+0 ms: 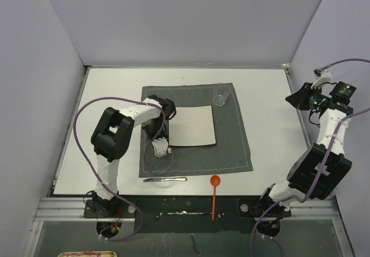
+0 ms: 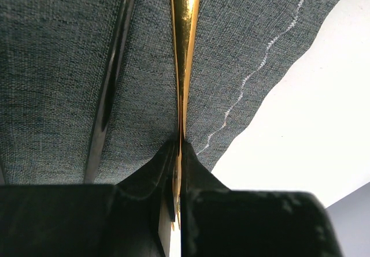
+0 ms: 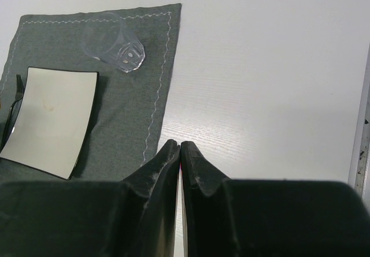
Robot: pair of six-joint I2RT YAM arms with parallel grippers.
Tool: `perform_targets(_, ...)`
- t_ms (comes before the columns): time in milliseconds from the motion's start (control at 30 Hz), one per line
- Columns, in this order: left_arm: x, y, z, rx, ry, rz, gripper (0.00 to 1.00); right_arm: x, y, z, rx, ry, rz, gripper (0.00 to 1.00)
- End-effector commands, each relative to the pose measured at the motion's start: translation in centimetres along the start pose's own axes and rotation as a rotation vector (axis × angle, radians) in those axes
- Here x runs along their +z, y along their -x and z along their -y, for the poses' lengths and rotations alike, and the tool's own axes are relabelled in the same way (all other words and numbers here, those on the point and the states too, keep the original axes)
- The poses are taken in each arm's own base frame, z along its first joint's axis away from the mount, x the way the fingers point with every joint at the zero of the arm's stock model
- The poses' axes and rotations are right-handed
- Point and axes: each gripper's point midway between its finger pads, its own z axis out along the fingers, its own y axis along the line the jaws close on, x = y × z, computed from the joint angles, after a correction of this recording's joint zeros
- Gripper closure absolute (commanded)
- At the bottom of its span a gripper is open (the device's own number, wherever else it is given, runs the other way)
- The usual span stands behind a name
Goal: Set the dinner table for one person
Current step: Place the fork on the napkin.
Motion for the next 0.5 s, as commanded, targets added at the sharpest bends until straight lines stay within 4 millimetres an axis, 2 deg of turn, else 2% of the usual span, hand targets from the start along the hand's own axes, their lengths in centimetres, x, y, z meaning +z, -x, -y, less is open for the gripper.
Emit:
perform_targets(0,0.70,0.74,-3.28,0.545,0.029,0.004,1.00,0.03,1.46,0.28,-0.047,0.023,0.044,0.92)
perform_targets(100,0.39,0.91,-3.66,0.530,0.044,0.002,0.97,0.06,1.44,0.29,-0.039,0.030,0.044,0.92)
perform_targets(233,0.29,0.79,-3.80,0.504,0.052,-0.008,0.85,-0.09,1.40,0.26,-0.034,0.034,0.046,0.92)
perform_targets(400,0.05,0.95,-4.00,0.445,0.063,-0.025,0.63,-0.34,1.60,0.24,-0.032,0.036,0.053,0.92)
perform_targets(467,-0.19,1.08,-4.01,0.420,0.064,-0.029,0.50,-0.35,1.65,0.21,-0.032,0.040,0.054,0.92)
